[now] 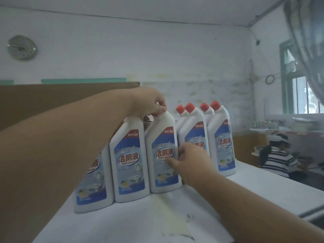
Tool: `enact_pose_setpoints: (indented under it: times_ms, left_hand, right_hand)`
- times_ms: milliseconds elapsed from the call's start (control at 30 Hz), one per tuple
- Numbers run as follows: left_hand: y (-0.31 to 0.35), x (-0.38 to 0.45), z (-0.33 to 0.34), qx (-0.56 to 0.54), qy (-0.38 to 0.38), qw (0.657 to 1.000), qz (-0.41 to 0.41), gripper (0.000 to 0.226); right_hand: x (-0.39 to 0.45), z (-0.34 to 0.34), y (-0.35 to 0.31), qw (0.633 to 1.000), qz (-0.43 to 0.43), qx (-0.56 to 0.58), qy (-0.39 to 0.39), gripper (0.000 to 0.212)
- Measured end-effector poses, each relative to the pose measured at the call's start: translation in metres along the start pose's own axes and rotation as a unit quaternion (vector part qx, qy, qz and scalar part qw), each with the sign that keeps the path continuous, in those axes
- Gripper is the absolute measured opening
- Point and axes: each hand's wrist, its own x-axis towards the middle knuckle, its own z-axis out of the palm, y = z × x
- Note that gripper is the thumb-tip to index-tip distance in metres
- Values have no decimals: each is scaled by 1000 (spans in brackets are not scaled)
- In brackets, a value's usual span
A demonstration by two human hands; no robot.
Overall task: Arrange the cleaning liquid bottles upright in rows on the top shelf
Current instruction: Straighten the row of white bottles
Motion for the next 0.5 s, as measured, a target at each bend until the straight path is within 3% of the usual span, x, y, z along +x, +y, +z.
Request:
enact_pose_setpoints:
  times_ms: [333, 500]
  left_hand:
    - [7, -5, 2, 46, 14, 999, 2, 25]
    - [18, -1, 9, 85, 33, 996, -3, 33]
  right_hand:
    - [-1, 0, 2, 999, -23, -23, 12, 27]
    - [1, -14, 7, 997, -33, -42, 60, 27]
